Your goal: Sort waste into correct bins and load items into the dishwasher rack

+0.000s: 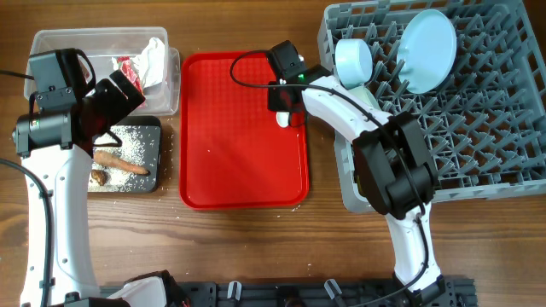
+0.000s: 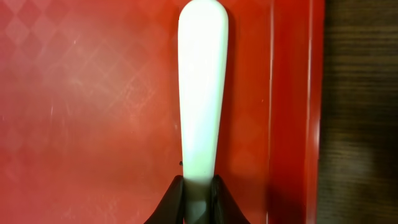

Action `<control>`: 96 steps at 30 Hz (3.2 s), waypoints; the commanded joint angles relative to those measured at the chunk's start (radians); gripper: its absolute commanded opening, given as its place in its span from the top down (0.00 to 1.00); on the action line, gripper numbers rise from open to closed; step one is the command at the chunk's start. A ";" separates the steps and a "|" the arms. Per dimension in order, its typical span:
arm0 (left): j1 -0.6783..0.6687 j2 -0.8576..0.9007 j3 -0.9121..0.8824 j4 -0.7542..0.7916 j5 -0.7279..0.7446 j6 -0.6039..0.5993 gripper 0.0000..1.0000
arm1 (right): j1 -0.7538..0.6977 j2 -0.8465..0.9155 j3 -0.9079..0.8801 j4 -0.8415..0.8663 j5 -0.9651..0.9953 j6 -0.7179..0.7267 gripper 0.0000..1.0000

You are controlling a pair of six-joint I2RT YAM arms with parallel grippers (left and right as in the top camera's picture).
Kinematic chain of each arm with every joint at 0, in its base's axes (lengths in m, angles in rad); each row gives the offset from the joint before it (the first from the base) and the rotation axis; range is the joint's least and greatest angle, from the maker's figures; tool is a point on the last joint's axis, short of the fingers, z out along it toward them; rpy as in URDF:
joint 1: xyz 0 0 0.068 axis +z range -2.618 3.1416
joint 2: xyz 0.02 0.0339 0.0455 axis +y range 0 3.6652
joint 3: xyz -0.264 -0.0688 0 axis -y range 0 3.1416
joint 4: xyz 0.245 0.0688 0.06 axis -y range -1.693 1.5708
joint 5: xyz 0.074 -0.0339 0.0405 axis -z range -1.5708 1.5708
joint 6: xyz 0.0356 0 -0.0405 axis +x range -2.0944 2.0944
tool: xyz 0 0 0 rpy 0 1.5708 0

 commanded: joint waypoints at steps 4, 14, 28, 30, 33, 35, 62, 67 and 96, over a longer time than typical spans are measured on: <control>-0.003 -0.006 0.012 0.002 0.004 0.011 0.00 | -0.003 -0.251 -0.002 -0.055 -0.019 -0.051 0.96; -0.003 -0.006 0.012 0.002 0.004 0.011 0.00 | -0.337 -0.615 -0.003 -0.538 0.199 0.154 0.96; -0.003 -0.006 0.012 0.002 0.004 0.011 0.00 | -0.512 -0.611 -0.356 -0.482 0.246 0.795 0.94; -0.003 -0.006 0.012 0.002 0.004 0.011 0.00 | -0.512 -0.611 -0.356 -0.471 0.250 0.795 0.43; -0.003 -0.006 0.012 0.002 0.004 0.011 0.00 | -0.512 -0.616 -0.353 -0.445 0.250 0.790 0.00; -0.003 -0.006 0.012 0.002 0.004 0.011 0.00 | -0.512 -0.644 -0.351 -0.445 0.249 0.745 0.00; -0.003 -0.006 0.012 0.002 0.004 0.011 0.00 | -0.514 -1.715 -0.958 0.168 -0.136 -0.520 0.00; -0.003 -0.006 0.012 0.002 0.004 0.011 0.00 | -0.525 -2.018 -1.430 0.523 -0.119 -0.357 0.00; -0.028 -0.087 0.011 -0.009 -0.042 0.016 0.00 | -0.524 -2.250 -1.686 0.603 0.003 -0.065 0.00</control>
